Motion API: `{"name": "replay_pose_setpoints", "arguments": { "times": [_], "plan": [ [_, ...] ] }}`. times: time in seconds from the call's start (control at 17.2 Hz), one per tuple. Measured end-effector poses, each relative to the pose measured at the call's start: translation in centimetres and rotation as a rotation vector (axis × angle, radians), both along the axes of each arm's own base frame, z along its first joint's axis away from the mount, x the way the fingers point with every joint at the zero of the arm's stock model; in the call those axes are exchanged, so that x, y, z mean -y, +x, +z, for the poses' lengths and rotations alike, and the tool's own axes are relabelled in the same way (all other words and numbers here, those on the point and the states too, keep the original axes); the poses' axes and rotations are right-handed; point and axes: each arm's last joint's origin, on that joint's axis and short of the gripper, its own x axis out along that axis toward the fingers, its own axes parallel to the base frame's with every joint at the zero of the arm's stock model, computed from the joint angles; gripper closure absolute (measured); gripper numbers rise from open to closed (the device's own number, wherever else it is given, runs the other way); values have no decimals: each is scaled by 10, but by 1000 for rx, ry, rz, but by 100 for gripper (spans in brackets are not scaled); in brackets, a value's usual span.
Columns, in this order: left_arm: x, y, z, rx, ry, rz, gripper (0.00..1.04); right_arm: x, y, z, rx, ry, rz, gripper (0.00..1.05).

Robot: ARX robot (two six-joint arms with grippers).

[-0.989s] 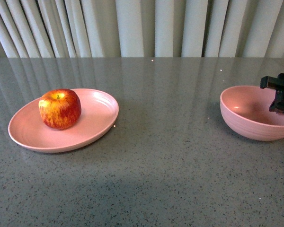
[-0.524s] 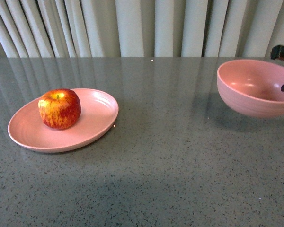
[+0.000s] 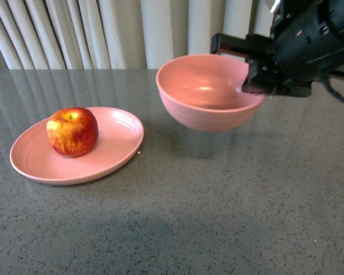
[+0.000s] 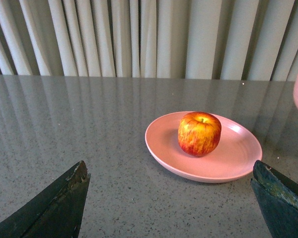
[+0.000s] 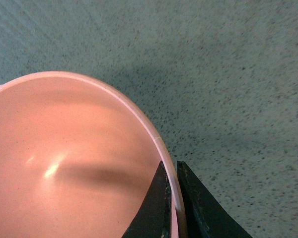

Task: Move apple from plate to bowl

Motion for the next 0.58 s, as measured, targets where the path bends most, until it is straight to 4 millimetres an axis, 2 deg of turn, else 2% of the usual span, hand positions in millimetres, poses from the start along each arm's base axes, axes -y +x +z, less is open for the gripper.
{"name": "replay_pose_setpoints", "arguments": {
  "times": [0.41,0.58],
  "plan": [
    [0,0,0,0,0,0,7,-17,10,-22,-53,-23,10,102],
    [0,0,0,0,0,0,7,-30,18,-43,-100,-44,11,102]
  ]
}}
